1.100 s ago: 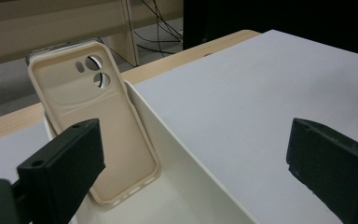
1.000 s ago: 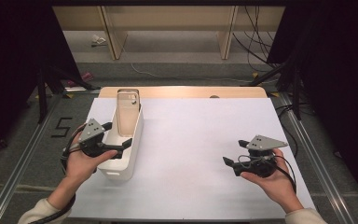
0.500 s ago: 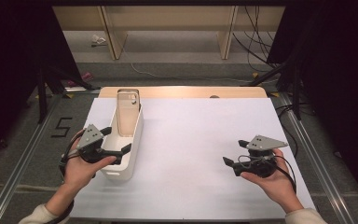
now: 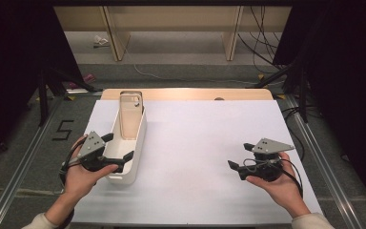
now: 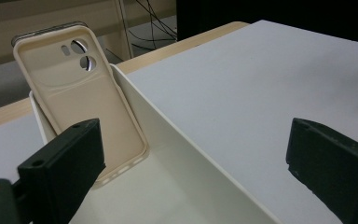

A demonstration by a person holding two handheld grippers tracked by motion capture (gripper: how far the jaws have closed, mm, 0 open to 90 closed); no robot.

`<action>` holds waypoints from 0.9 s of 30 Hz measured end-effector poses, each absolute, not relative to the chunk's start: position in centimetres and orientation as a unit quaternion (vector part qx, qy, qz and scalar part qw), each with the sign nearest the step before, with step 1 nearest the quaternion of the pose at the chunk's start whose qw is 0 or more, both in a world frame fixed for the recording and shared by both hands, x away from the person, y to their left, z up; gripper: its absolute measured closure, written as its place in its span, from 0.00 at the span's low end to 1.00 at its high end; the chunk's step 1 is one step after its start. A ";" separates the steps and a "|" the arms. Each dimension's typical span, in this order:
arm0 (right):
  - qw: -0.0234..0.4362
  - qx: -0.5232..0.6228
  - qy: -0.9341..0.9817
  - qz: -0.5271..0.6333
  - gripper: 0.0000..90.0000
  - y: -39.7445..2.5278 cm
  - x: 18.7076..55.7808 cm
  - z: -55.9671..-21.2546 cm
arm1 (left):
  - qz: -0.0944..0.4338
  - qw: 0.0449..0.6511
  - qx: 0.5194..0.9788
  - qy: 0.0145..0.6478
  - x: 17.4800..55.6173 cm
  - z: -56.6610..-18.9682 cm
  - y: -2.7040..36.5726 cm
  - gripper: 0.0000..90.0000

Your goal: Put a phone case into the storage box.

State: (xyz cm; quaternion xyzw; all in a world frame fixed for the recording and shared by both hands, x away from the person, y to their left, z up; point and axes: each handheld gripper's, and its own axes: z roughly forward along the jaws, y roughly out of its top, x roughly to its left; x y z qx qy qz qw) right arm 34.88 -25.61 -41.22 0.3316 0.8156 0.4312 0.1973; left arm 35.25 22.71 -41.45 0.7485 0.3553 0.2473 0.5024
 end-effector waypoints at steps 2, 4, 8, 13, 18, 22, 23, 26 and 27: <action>0.198 0.331 0.816 0.431 0.18 -25.6 34.9 -41.2 | 0.247 0.502 0.749 0.356 35.1 -41.6 22.7 0.04; 0.198 0.331 0.816 0.431 0.18 -25.6 34.9 -41.2 | 0.247 0.501 0.749 0.356 35.0 -41.7 22.7 0.04; 0.197 0.332 0.816 0.431 0.18 -25.6 34.9 -41.2 | 0.248 0.500 0.751 0.354 34.8 -41.8 22.8 0.04; 0.197 0.331 0.816 0.431 0.18 -25.6 34.9 -41.2 | 0.251 0.499 0.751 0.352 34.5 -42.0 22.9 0.04; 0.197 0.332 0.815 0.431 0.18 -25.6 34.9 -41.2 | 0.250 0.500 0.751 0.351 34.3 -42.2 22.9 0.04; 0.197 0.331 0.816 0.431 0.18 -25.6 34.9 -41.2 | 0.250 0.501 0.751 0.351 34.2 -42.4 22.9 0.04; 0.197 0.331 0.816 0.431 0.18 -25.6 34.9 -41.2 | 0.250 0.501 0.751 0.351 34.2 -42.4 22.9 0.04; 0.197 0.331 0.816 0.431 0.18 -25.6 34.9 -41.2 | 0.251 0.502 0.750 0.351 34.1 -42.4 22.9 0.04; 0.197 0.331 0.816 0.431 0.18 -25.6 34.9 -41.2 | 0.252 0.501 0.750 0.350 34.1 -42.4 22.8 0.04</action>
